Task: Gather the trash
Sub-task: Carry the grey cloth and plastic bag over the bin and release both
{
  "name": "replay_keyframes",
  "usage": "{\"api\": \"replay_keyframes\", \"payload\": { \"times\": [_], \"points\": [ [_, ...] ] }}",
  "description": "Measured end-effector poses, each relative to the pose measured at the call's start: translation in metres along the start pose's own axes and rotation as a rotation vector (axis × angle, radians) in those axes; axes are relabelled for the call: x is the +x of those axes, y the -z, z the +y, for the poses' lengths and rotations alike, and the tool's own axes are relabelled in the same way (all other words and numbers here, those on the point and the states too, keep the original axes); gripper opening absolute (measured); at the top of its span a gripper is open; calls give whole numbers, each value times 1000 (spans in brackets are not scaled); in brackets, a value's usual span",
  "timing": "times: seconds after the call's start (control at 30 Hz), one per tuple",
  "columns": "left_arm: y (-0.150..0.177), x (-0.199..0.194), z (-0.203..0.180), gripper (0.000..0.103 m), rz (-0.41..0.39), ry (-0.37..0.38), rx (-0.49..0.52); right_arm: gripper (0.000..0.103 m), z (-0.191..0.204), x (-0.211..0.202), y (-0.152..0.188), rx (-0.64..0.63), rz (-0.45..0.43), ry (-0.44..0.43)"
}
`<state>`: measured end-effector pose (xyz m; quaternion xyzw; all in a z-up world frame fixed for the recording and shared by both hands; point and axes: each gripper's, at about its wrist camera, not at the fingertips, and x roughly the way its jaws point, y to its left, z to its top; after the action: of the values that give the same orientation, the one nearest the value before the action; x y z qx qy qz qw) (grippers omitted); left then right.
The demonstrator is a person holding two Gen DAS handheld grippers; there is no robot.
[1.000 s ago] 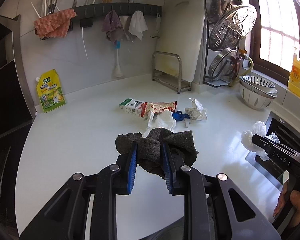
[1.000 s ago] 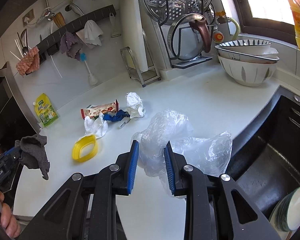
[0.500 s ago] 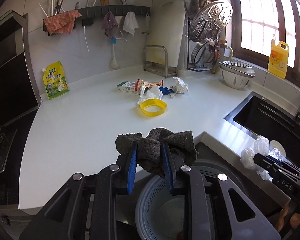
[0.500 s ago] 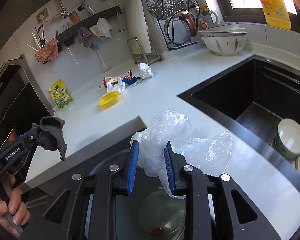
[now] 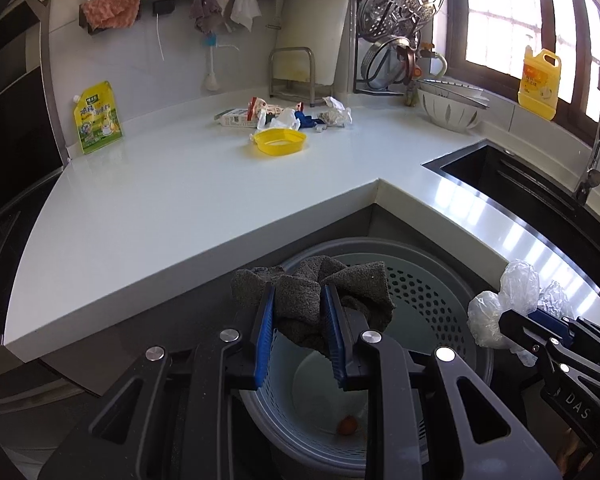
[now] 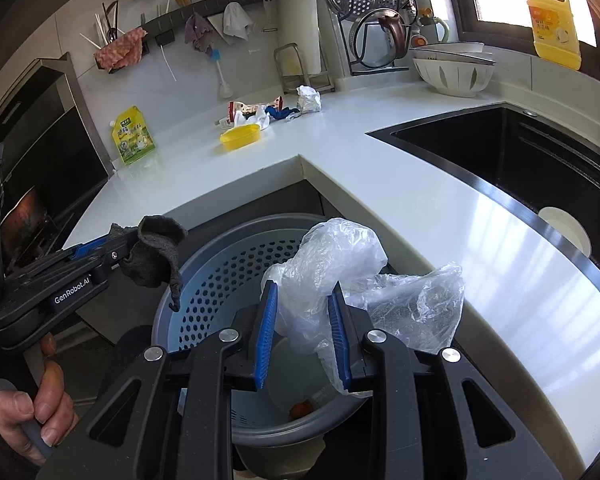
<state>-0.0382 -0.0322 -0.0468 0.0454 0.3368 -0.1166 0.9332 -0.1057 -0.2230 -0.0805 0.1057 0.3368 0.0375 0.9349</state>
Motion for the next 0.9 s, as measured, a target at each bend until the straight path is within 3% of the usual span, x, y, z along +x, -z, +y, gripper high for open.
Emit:
{"api": "replay_keyframes", "payload": {
  "times": [0.9],
  "points": [
    [27, 48, 4, 25, 158, 14, -18, 25, 12, 44, 16, -56, 99, -1]
  ]
}}
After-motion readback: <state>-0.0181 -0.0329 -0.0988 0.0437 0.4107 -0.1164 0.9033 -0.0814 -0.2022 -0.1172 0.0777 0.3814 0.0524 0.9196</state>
